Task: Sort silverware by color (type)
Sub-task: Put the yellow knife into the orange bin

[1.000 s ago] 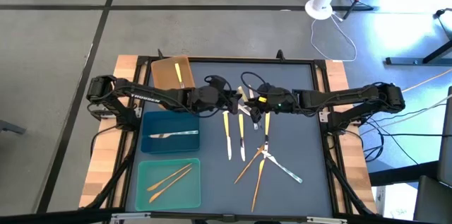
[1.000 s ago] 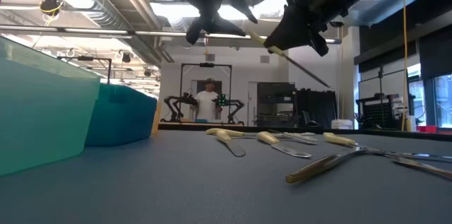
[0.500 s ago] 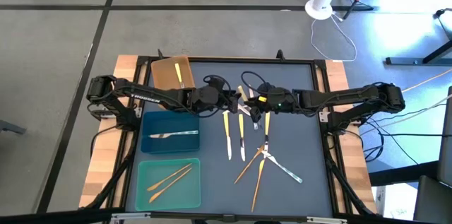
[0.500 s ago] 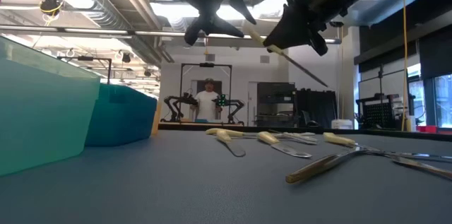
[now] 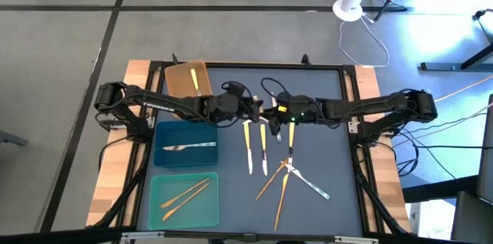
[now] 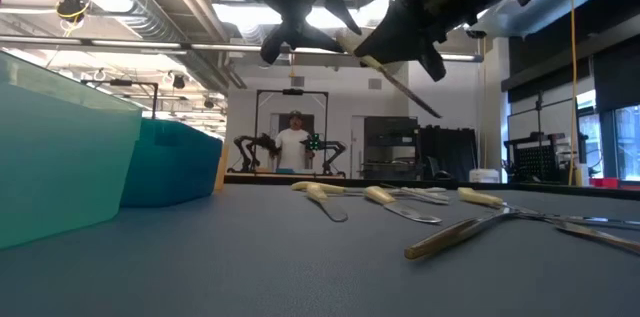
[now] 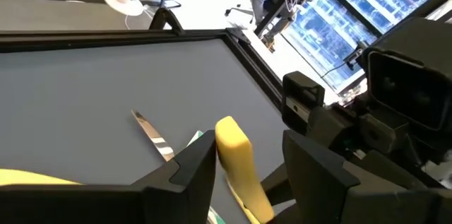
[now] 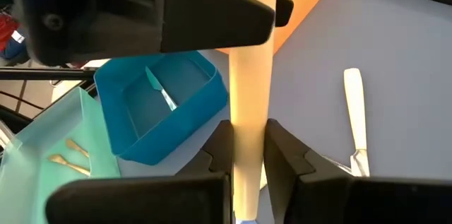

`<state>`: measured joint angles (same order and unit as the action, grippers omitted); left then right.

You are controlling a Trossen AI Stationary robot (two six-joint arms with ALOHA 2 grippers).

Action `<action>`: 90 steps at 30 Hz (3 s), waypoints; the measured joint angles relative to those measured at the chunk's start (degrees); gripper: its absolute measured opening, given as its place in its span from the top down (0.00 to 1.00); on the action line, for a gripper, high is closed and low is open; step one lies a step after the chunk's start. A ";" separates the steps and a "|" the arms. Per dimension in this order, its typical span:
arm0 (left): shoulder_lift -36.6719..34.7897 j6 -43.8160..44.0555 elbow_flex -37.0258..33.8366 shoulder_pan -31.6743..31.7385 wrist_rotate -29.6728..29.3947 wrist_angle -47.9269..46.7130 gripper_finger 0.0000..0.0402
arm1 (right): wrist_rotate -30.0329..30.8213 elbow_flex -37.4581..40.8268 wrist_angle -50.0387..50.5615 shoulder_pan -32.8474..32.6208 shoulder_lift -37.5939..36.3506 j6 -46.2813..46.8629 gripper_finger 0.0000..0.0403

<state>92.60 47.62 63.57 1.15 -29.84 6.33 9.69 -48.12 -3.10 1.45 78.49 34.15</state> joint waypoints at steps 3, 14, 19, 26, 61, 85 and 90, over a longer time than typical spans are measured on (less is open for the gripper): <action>0.00 0.02 0.00 -0.02 -0.01 -0.40 0.64 | 0.19 0.01 -0.06 0.00 0.18 0.02 0.91; 0.00 -0.64 0.00 -0.02 0.08 0.04 0.86 | 1.10 0.02 -0.25 0.02 0.18 -0.13 0.91; 0.00 -1.94 0.00 -0.02 0.19 0.15 0.88 | 1.23 0.02 -0.12 0.02 0.18 -0.05 0.91; 0.00 -2.28 0.00 -0.02 0.30 0.14 0.88 | 1.20 0.02 0.09 0.04 0.18 -0.04 0.91; -8.73 -7.74 0.00 14.84 24.09 -9.98 0.88 | 5.93 0.11 18.85 0.07 -11.99 -6.41 0.62; -27.20 -11.06 0.02 46.29 23.69 -47.87 0.88 | 6.25 0.11 20.01 0.07 -11.12 -6.41 0.62; -25.95 -12.27 0.02 50.38 20.55 -53.84 0.88 | 6.26 0.11 19.96 0.07 -11.12 -6.40 0.62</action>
<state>66.65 35.35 63.59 51.53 -9.29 -47.51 15.96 -48.01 16.86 1.52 67.37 27.76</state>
